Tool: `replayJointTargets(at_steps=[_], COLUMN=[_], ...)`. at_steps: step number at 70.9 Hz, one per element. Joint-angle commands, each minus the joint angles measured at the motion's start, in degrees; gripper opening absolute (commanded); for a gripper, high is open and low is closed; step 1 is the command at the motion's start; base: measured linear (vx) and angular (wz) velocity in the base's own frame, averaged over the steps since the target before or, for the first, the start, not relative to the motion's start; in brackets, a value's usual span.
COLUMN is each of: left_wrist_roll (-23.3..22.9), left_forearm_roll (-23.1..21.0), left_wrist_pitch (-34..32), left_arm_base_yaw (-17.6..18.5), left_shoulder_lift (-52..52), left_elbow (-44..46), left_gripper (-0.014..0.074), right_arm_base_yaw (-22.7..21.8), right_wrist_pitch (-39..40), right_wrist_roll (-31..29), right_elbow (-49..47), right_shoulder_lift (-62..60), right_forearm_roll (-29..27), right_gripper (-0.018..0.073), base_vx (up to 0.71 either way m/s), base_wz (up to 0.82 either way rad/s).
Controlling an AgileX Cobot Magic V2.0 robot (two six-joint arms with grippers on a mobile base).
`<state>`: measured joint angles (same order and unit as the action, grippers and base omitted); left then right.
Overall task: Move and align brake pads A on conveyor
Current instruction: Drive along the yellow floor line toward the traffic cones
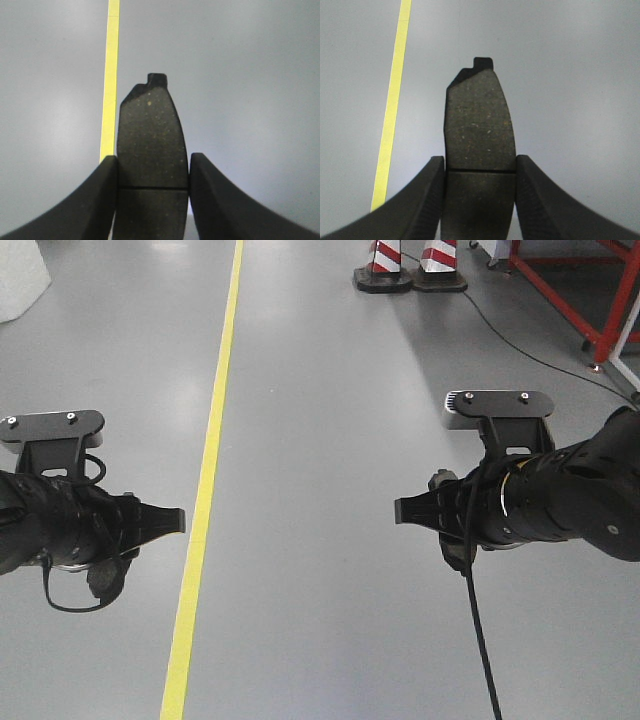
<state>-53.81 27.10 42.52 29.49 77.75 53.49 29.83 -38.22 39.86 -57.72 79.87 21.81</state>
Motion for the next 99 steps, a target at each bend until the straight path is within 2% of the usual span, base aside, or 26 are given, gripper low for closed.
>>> replayJointTargets(at_steps=[1,48,99], left_wrist_roll=[-0.14,-0.14,-0.14], left_forearm_roll=[1.50,1.44,1.43], left_wrist_pitch=[-2.12,-2.12,-2.15], left_arm_base_yaw=[0.27,0.27,0.27], left_shoulder_lift=[-1.97,-1.97,-1.97], left_elbow=[1.51,1.51,1.51], left_gripper=[0.0104,0.0104,0.0104], right_arm_base_yaw=[-0.05,-0.05,-0.05], right_wrist_pitch=[2.88,2.86,2.86], right_wrist_roll=[-0.08,-0.08,-0.08], right_elbow=[-1.61,-1.61,-1.61], right_shoulder_lift=[-2.11,-2.11,-2.11], right_forearm_roll=[1.70,1.70,1.70], right_gripper=[-0.0006,-0.0006,-0.0006], base_vx=[0.28,0.36,0.50], base_wz=[0.01,0.02,-0.04])
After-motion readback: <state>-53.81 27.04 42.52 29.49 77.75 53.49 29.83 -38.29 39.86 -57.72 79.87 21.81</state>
